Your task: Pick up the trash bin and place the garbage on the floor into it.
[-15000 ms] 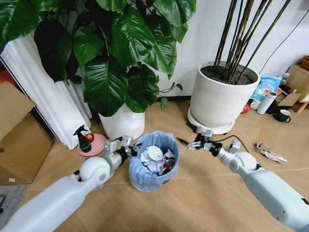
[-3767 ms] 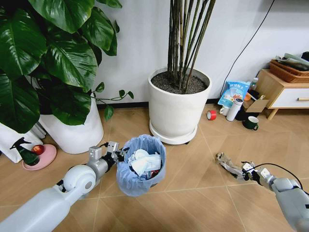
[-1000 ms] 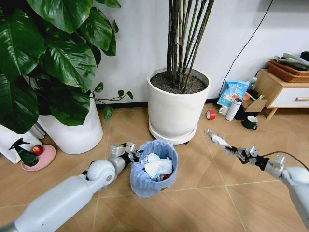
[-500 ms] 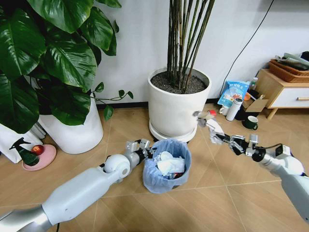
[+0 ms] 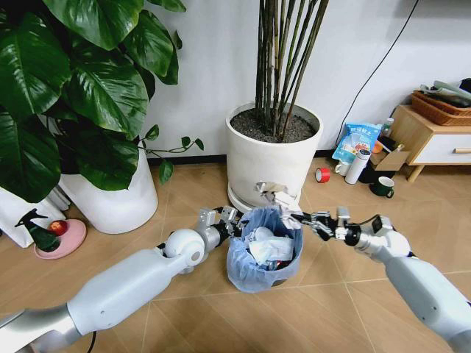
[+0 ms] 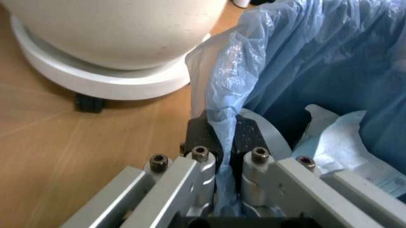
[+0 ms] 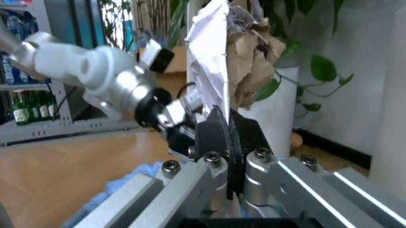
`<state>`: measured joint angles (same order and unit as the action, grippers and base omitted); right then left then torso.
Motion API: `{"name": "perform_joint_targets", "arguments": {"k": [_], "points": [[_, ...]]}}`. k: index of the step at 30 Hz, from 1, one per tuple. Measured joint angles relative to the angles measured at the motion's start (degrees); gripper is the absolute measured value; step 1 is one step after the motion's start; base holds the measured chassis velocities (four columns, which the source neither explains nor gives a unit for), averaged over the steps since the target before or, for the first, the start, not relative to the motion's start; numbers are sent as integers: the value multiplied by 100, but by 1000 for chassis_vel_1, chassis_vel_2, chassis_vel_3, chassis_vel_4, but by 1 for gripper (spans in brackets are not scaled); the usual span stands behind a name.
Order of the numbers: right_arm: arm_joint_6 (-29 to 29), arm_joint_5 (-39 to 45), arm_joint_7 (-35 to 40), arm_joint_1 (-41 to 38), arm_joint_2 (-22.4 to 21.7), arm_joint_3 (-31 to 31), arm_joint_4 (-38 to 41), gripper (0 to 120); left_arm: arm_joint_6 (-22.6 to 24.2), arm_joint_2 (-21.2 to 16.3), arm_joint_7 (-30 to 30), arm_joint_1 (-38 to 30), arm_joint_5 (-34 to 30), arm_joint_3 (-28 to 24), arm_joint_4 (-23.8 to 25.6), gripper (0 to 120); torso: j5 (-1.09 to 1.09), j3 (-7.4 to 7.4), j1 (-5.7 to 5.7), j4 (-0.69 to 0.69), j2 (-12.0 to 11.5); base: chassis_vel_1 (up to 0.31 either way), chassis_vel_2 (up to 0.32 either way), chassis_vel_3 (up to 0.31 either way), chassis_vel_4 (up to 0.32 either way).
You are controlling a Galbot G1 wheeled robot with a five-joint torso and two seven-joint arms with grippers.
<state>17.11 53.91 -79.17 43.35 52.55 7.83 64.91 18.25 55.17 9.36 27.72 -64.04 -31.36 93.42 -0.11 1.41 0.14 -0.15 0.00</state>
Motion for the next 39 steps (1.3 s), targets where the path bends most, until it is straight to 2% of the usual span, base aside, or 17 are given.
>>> {"name": "perform_joint_targets", "arguments": {"k": [5, 8, 9, 13, 14, 16, 19, 21, 24, 25, 28, 29, 31, 34, 35, 38, 39], "points": [[-7, -262, 163, -105, 14, -136, -44, 3, 8, -15, 19, -2, -17, 7, 63, 0, -1, 0, 0, 1, 0, 0, 0, 0, 0], [-36, -306, 160, -42, -56, -108, 15, 17, 10, -79, 23, 10, -17, 54, 77, 0, -1, -1, 0, 0, 0, 0, 0, 0, 0], [-36, -306, 160, -42, -56, -108, 15, 17, 10, -79, 23, 10, -17, 54, 77, 0, -1, -1, 0, 0, 0, 0, 0, 0, 0], [-35, -358, 115, 39, -91, -73, 51, 30, 15, -100, 31, 18, -14, 75, 78, 0, -1, -1, 0, 0, 0, 0, 0, 0, 0], [-34, -388, 75, 78, -105, -43, 56, 38, 20, -104, 34, 13, -14, 80, 78, 0, 0, -1, 0, 0, 0, 0, 0, 0, 0], [-34, -395, 58, 91, -111, -26, 59, 41, 21, -106, 35, 8, -12, 85, 74, 0, 0, 0, 0, 0, 0, 0, 0, 0, 0], [-31, -400, 17, 133, -146, 20, 92, 56, 25, -118, 49, -9, 1, 96, 31, 0, 0, 0, 0, 0, 0, 0, 0, 0, 0], [-29, -397, 13, 140, -154, 38, 106, 60, 27, -127, 52, -15, 2, 101, 22, 0, 0, -1, 0, 0, 0, 0, 0, 0, 0], [-13, -345, 64, 174, -176, 161, 173, 73, 33, -157, 71, -24, 3, 119, 12, 0, 0, -1, 0, 0, 0, 0, 0, 0, 0], [-13, -345, 64, 174, -176, 161, 173, 73, 33, -157, 71, -24, 3, 119, 12, 0, 0, -1, 0, 0, 0, 0, 0, 0, 0], [119, -310, 775, 321, -178, 529, 219, 90, 36, -268, 93, 110, 38, 260, 44, 0, -1, -1, 0, 1, 0, 0, 0, 0, 0], [158, -306, 1178, 455, -179, 738, 227, 93, 36, -351, 94, 217, 59, 365, 80, 0, -2, -1, 0, 1, 0, 0, 0, 0, 0], [168, -308, 1419, 557, -184, 881, 235, 97, 38, -407, 94, 287, 80, 449, 101, 0, -1, -1, 0, 2, 0, 0, 0, 0, 0], [138, -363, 2698, 1302, -215, 1785, 393, 100, 38, -876, 55, 895, 247, 1206, 278, 0, 0, -1, 0, -1, 0, 0, 0, 0, 0], [138, -363, 2698, 1302, -215, 1785, 393, 100, 38, -876, 55, 895, 247, 1206, 278, 0, 0, -1, 0, -1, 0, 0, 0, 0, 0], [80, -703, 3748, 2081, -228, 2589, 689, 100, 16, -1441, -88, 1849, 509, 2340, 547, 0, -1, -2, -1, -1, 1, 0, 0, 0, 0], [80, -703, 3748, 2081, -228, 2589, 689, 100, 16, -1441, -88, 1849, 509, 2340, 547, 0, -1, -2, -1, -1, 1, 0, 0, 0, 0]]}}
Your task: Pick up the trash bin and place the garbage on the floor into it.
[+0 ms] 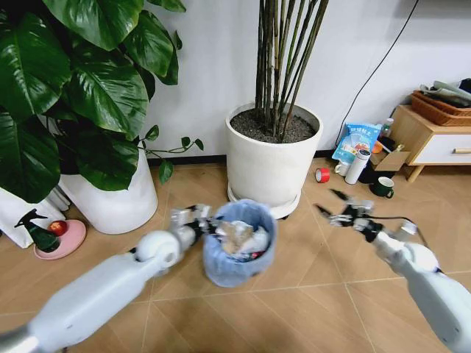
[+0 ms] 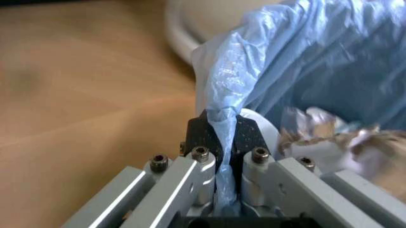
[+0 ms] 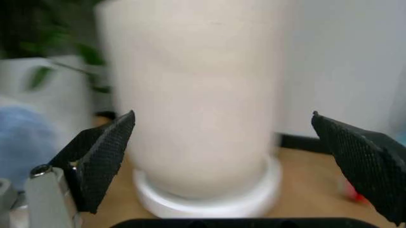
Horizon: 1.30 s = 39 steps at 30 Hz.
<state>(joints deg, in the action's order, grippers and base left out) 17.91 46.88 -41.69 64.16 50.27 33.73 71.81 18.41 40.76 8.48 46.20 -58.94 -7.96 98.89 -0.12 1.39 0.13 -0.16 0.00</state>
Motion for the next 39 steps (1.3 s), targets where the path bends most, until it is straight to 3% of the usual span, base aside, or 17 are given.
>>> {"name": "perform_joint_targets", "arguments": {"k": [3, 4, 6, 8, 9, 10, 12, 15, 17, 19, 21, 27, 32, 34, 39], "points": [[-132, -256, 710, 849, 84, 648, 478, 100, -84, -432, -107, 1224, 296, 1142, 292, 0, -3, 0, 0, 5, 0, 0, 0, 0, 0], [-132, -256, 710, 849, 84, 648, 478, 100, -84, -432, -107, 1224, 296, 1142, 292, 0, -3, 0, 0, 5, 0, 0, 0, 0, 0], [-107, -450, 1131, 1456, 254, 1131, 820, 100, -147, -594, -154, 1831, 458, 1682, 442, 0, 3, 0, -1, 8, 1, 0, 0, 0, 0], [-71, -487, 1221, 1604, 312, 1280, 900, 100, -161, -602, -160, 1890, 474, 1748, 445, 0, 4, 0, 0, 9, 0, 0, 0, 0, 0], [-6, -580, 1335, 1993, 486, 1680, 1094, 100, -188, -584, -172, 1923, 489, 1811, 431, 0, 2, -1, 0, 6, 0, 0, 0, 0, 0], [23, -654, 1368, 2288, 651, 1992, 1252, 100, -208, -567, -182, 1968, 507, 1855, 414, 0, -8, -1, 0, -6, 1, 0, 0, 0, 0], [37, -701, 1373, 2419, 748, 2119, 1322, 100, -221, -553, -199, 2064, 538, 1934, 416, 0, -9, -1, -1, -10, 1, 0, 0, 0, 0], [225, -881, 1360, 2790, 1126, 2413, 1459, 100, -269, -508, -224, 2654, 707, 2531, 496, 0, 2, 0, 0, -9, 1, 0, 0, 0, 0], [312, -1007, 1244, 3035, 1514, 2632, 1498, 100, -302, -424, -247, 3320, 827, 3086, 593, 0, -2, 0, 0, 3, 0, 0, 0, 0, 0], [358, -1005, 1170, 3142, 1696, 2700, 1505, 100, -318, -377, -276, 3619, 893, 3342, 632, 0, -6, 0, 0, 4, 0, 0, 0, 0, 0], [438, -993, 945, 3230, 1957, 2790, 1463, 100, -354, -298, -323, 4032, 1018, 3735, 663, 0, 4, 0, 0, 7, 1, 0, 0, 0, 0], [563, -814, 695, 3231, 2116, 2814, 1396, 100, -403, -169, -371, 4636, 1098, 4513, 877, 0, -1, 1, 0, 2, 1, 0, 0, 0, 0], [630, -482, 573, 3224, 2122, 2598, 1435, 100, -404, -63, -370, 4876, 1084, 4859, 1035, 0, -1, 1, 1, 1, 1, 0, 0, 0, 0], [997, -157, 217, 3032, 2124, 2421, 1328, 100, -404, 79, -365, 4993, 1076, 5033, 1098, 0, 1, 1, 1, 3, 0, 0, 0, 0, 0], [1226, -185, 48, 3070, 2050, 2331, 1463, 100, -399, 324, -367, 5201, 1106, 5199, 1287, 0, 1, 1, 1, 3, 0, 0, 0, 0, 0]]}}
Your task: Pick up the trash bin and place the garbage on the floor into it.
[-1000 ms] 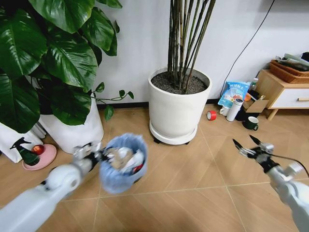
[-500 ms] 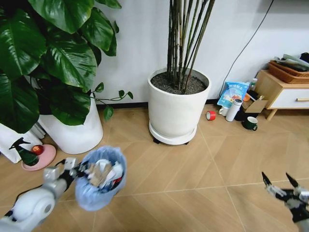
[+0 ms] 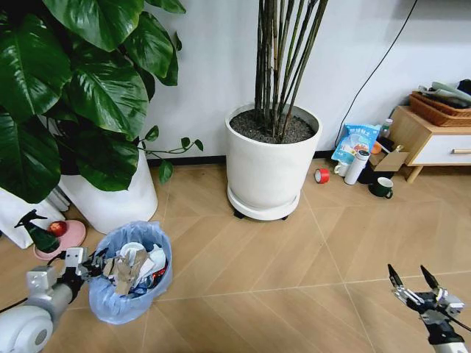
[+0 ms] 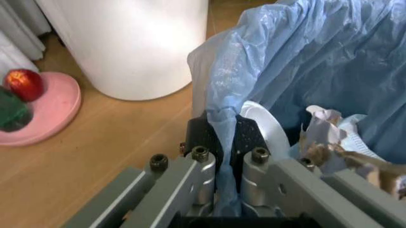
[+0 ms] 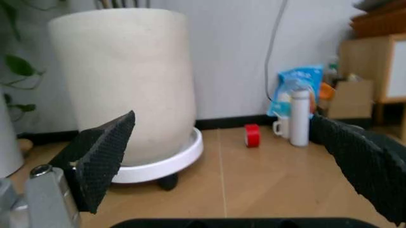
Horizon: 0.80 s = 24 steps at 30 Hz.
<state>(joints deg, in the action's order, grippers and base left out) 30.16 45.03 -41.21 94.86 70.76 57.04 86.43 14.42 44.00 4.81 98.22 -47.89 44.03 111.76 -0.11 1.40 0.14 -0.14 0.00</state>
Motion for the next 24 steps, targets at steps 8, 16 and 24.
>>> {"name": "perform_joint_targets", "arguments": {"k": [8, 16, 24], "points": [[-107, 170, 230, 329, -546, -214, 547, 100, -2, 409, -21, 357, 175, 212, 221, 0, 3, 0, 0, -2, 0, 0, 0, 0, 0], [-256, 332, 1080, 332, -988, -659, 1189, 100, -75, 840, -101, 702, 333, 427, 321, 0, -1, 0, 0, 0, 0, 0, 0, 0, 0], [-481, 92, 1478, 289, -1100, -691, 1405, 100, -134, 1056, -175, 930, 368, 646, 363, 0, 0, 0, 0, -1, 0, 0, 0, 0, 0]]}}
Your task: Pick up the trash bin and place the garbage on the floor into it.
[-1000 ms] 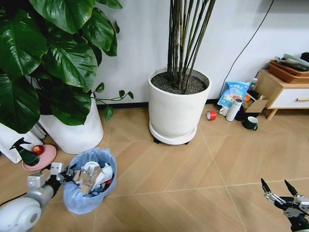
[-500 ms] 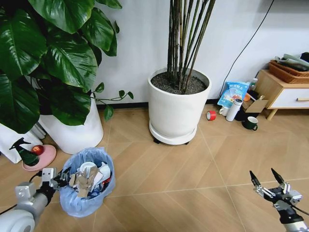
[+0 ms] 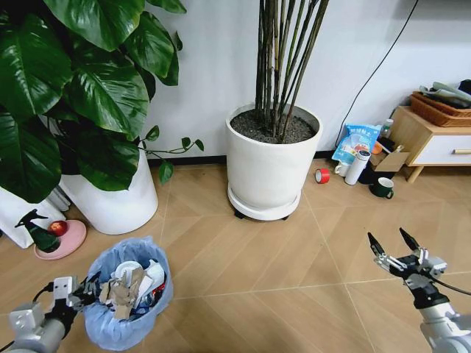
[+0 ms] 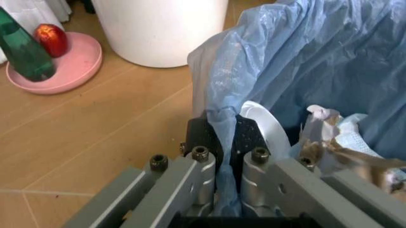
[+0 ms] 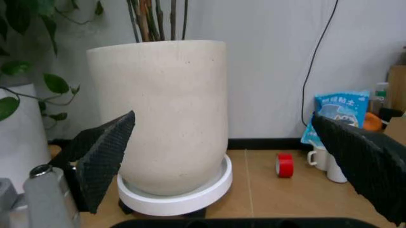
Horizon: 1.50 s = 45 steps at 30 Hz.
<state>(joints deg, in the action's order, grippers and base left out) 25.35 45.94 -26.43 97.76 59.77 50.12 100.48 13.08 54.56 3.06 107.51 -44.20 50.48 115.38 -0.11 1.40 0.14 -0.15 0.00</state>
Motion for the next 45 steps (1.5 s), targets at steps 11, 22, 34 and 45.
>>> {"name": "perform_joint_targets", "arguments": {"k": [11, 22, 34, 45], "points": [[67, -50, -239, 49, 1, 106, -160, 100, 1, -69, 14, 25, -25, 55, 60, 0, -1, 0, 0, 0, 0, 0, 0, 0, 0], [129, -62, -438, 109, 142, 176, -169, 100, 23, -158, 51, -6, -77, 58, 105, 0, -1, 0, 0, 1, 0, 62, -46, -49, 46], [145, -137, -573, 147, 197, 254, -123, 100, 34, -285, 52, -49, -172, 94, 102, 0, -1, 0, 0, 0, 0, 4, -5, -3, 5], [147, -170, -640, 146, 190, 276, -128, 100, 45, -314, 65, -119, -193, 60, 106, 0, -1, 0, 1, 0, 0, 48, -47, -52, 55]]}}
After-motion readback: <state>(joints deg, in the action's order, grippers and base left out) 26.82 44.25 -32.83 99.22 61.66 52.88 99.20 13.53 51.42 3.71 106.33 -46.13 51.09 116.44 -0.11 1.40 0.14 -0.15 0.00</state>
